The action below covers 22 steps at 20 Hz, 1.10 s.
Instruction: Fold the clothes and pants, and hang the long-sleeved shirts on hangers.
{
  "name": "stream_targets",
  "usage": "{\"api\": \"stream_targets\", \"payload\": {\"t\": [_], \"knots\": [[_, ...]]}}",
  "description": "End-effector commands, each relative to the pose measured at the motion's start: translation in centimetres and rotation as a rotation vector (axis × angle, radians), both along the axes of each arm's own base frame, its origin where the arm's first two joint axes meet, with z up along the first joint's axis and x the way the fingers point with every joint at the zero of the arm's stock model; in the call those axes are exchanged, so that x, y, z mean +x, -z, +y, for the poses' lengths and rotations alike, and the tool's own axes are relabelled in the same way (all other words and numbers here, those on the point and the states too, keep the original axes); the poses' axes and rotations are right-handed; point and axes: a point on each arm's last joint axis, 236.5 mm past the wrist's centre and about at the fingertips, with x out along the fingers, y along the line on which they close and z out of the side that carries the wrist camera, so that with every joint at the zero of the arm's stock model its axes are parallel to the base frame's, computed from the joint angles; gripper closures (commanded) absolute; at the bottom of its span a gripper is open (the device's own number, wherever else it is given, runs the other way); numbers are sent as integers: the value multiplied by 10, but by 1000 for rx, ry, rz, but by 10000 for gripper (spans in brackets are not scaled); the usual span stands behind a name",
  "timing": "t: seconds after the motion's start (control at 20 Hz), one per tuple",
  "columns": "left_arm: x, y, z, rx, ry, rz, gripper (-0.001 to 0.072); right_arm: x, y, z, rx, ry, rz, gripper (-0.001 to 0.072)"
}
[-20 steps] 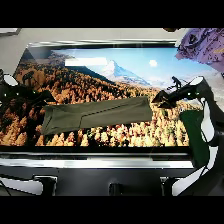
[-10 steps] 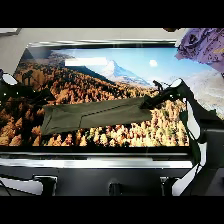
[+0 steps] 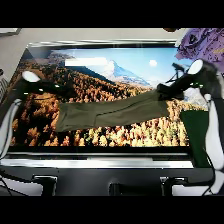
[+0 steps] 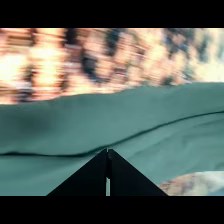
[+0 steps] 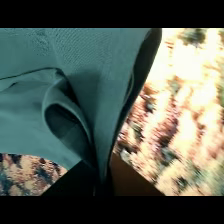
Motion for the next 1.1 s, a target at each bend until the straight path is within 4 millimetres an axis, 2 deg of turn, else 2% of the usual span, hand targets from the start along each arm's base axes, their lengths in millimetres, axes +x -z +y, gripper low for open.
{"api": "stream_targets", "payload": {"t": [0.0, 0.25, 0.4, 0.55, 0.7, 0.85, 0.95, 1.05], "knots": [[-15, 12, -105, -48, 33, 0, 692, -25, -51, -39, -152, 146, -54, 686], [-68, 37, -250, -149, 67, 2, 692, -51, -87, -40, -148, 195, -85, 686], [-100, 47, -311, -235, 78, 50, 693, -61, -101, -40, -148, 195, -109, 686], [-116, 49, -361, -307, 108, 77, 693, -67, -113, -39, -146, 197, -140, 686], [-121, 50, -396, -348, 119, 106, 693, -76, -120, -39, -146, 199, -138, 686], [-124, 57, -413, -370, 109, 134, 693, -84, -118, -41, -157, 197, -107, 686], [-119, 52, -411, -372, 118, 124, 693, -85, -118, -49, -190, 209, -104, 686], [-116, 44, -396, -356, 179, 122, 693, -84, -118, -59, -224, 240, -109, 686]]}}
